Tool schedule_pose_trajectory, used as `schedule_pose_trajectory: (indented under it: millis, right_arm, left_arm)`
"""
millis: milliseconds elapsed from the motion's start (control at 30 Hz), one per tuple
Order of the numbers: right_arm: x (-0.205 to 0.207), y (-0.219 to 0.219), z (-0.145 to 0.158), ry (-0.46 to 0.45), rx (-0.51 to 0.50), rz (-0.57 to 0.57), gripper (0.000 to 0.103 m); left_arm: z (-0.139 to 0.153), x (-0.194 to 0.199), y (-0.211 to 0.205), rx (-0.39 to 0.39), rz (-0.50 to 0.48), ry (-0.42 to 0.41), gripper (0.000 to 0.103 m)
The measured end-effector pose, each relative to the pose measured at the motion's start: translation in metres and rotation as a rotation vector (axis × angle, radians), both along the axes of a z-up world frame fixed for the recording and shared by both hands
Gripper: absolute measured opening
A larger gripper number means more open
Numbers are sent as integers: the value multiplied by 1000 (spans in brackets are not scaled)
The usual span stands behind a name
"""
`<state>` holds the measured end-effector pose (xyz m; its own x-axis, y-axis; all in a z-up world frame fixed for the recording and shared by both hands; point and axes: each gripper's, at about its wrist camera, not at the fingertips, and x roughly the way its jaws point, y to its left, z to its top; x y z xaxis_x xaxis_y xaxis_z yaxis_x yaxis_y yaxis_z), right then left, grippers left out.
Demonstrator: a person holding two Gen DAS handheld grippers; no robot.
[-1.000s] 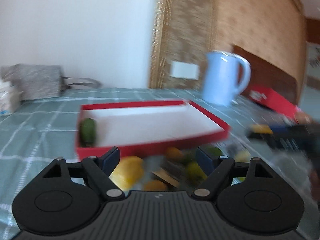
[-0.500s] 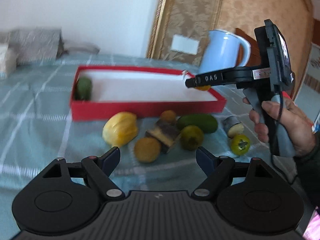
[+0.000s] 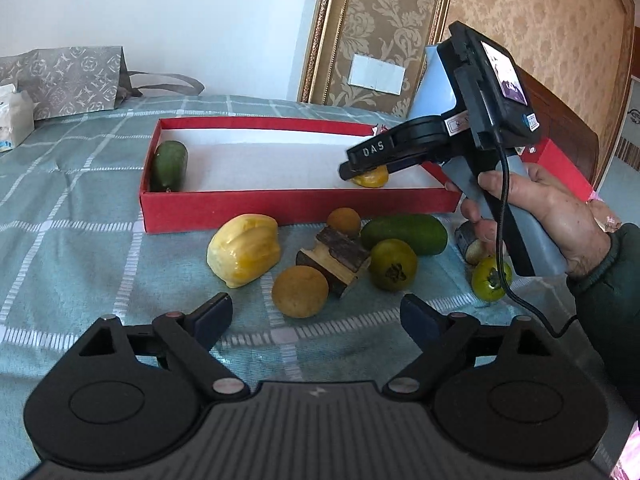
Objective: Organize fruits
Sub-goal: 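Lower the yellow pepper chunk into the tray and open the right gripper, then move the right tool toward the cut log piece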
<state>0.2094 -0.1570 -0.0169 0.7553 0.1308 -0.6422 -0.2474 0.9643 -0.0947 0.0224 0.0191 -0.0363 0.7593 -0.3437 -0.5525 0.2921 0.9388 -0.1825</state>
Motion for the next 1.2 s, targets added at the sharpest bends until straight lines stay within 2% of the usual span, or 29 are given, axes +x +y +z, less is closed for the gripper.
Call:
schedule_pose_trajectory:
  millis: [33,67,133,200,300,467,667,767,933,1100,1200]
  right_arm:
    - [-2,0,2,-23,2,-10,87]
    - [-5,-1,5,-50,-2,-17,95]
    - [-7,1,7,-81,-34,-24,101]
    - [-7,1,7,-97,-50,-38,101]
    - [-13,-9,12,-126,2,-43,101]
    - [-43,-44,37,-291,138,-114,103]
    - [-64,-88,32,-216,228,-152,103]
    - [-80,-109,24,-226,270,-184,103]
    - [-108,-124,15,-209,242,-194,103]
    - [-136,-120,7,-178,183,-181,103]
    - [-141,-119,3,-146,207,-174,103]
  left_arm:
    - [0,0,0,0,-1,0,92]
    - [0,0,-1,2,-2,0,93]
    - [0,0,-3,10,-8,2,95]
    - [-1,0,-4,17,-14,2,97]
    - [-1,0,-5,21,-19,3,98]
    - [-1,1,-5,25,-18,3,98]
    - [-1,1,-6,32,-19,3,98]
    - [-1,1,-6,34,-19,3,98]
    - [-1,2,-8,40,-21,3,99]
    - [-1,2,-8,43,-22,4,99]
    - [-1,2,-9,49,-23,4,99]
